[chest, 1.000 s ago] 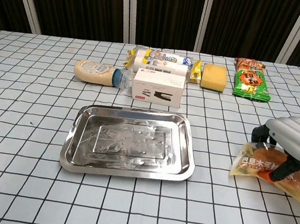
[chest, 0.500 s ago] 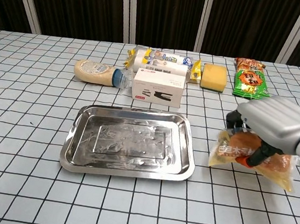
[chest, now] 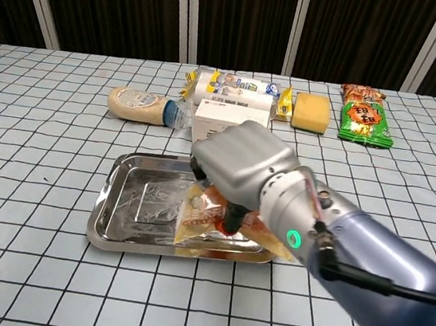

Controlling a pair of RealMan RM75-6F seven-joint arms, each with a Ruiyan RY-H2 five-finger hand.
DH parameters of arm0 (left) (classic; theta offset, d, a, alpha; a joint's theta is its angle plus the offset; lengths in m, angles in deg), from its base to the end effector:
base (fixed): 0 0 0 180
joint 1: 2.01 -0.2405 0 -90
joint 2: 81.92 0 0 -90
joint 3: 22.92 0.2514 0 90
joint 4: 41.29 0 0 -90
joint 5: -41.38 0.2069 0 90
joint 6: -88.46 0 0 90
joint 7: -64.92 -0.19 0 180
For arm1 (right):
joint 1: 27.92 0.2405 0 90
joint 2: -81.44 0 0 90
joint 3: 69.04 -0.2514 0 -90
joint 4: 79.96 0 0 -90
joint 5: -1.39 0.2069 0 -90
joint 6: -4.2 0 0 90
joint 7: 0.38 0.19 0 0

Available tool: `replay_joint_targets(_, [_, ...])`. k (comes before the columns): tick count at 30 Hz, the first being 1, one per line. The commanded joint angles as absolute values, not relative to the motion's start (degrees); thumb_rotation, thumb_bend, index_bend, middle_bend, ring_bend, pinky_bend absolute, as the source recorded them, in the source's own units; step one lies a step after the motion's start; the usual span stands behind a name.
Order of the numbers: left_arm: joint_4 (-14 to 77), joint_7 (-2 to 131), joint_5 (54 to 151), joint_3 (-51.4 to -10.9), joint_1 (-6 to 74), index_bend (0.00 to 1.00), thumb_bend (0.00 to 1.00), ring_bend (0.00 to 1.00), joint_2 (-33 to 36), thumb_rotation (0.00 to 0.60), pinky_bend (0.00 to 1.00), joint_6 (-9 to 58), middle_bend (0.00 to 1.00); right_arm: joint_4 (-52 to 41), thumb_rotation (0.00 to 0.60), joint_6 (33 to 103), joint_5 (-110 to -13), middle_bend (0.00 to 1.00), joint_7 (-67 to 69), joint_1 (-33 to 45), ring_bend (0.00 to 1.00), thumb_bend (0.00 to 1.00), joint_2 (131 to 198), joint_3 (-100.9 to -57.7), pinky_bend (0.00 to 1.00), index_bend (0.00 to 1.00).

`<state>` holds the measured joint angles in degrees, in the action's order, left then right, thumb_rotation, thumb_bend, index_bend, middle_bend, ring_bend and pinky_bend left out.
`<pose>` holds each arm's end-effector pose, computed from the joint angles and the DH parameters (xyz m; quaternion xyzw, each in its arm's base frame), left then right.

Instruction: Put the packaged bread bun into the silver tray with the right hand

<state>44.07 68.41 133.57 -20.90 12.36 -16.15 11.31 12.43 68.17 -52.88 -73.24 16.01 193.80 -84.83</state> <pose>-0.2914 0.2566 0.1163 -0.7007 -0.3619 -0.3651 0.4947 -0.0104 -0.3064 -0.1154 0.8137 -0.2174 0.3054 0.4443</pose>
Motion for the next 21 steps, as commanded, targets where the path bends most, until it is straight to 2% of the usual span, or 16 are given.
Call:
replay_joint_targets(1, [43.58,69.87,133.48,-20.94,12.44,0.0,0.09,0.0,-16.66,0.6,0.0,11.37,0.0,6.4,0.6,67.02,-49.47,0.53,-74.71,20.62,0.44,0.33,199.33,-87.18,0.67,0.55])
replay_joint_targets(5, [43.1,71.11,133.25,-21.09,12.5,0.0,0.09,0.0,-16.94,0.6,0.0,11.42,0.0,2.72,0.6,66.65,-48.73,0.53,-73.71,23.1,0.44,0.33,201.79,-88.06,0.67,0.54])
replay_joint_targets(6, [43.07,71.22,133.3,-21.07,12.52,0.0,0.09,0.0,-16.96,0.6,0.0,11.42,0.0,2.06,0.6,66.82,-48.82,0.52,-73.55,23.52,0.43,0.33,202.01,-88.13,0.67,0.5])
replay_joint_targets(8, [43.09,71.23,133.48,-21.01,12.5,0.0,0.09,0.0,-16.97,0.6,0.0,11.32,0.0,1.46,0.6,67.29,-49.06,0.45,-73.25,23.95,0.37,0.33,202.07,-88.11,0.62,0.37])
replay_joint_targets(10, [43.15,71.05,133.68,-20.94,12.45,0.0,0.09,0.0,-16.92,0.6,0.0,11.15,0.0,1.67,0.6,68.04,-49.12,0.3,-73.1,24.0,0.24,0.33,201.5,-87.81,0.5,0.13])
replay_joint_targets(12, [43.16,70.74,133.64,-20.93,12.47,0.0,0.09,0.0,-16.8,0.6,0.0,11.24,0.0,2.87,0.6,69.31,-49.1,0.16,-73.65,23.81,0.1,0.33,200.55,-87.29,0.38,0.01])
replay_joint_targets(13, [43.16,70.62,133.58,-20.93,12.48,0.0,0.09,0.0,-16.74,0.6,0.0,11.34,0.0,3.55,0.6,69.8,-48.92,0.1,-74.01,23.7,0.04,0.33,200.19,-87.12,0.32,0.0])
replay_joint_targets(15, [43.22,70.29,133.46,-20.93,12.55,0.0,0.09,0.0,-16.62,0.6,0.0,11.59,0.0,6.1,0.6,71.59,-48.68,0.03,-75.07,23.34,0.0,0.33,198.87,-86.77,0.23,0.0])
replay_joint_targets(18, [43.36,69.71,133.36,-20.93,12.62,0.0,0.09,0.0,-16.45,0.6,0.0,11.82,0.0,10.3,0.6,74.61,-49.05,0.0,-76.51,22.65,0.0,0.33,196.5,-86.17,0.16,0.0])
replay_joint_targets(21, [43.62,69.06,133.45,-20.84,12.59,0.0,0.09,0.0,-16.34,0.6,0.0,11.84,0.0,14.62,0.6,76.89,-47.91,0.0,-78.08,21.77,0.0,0.33,194.13,-85.68,0.14,0.0])
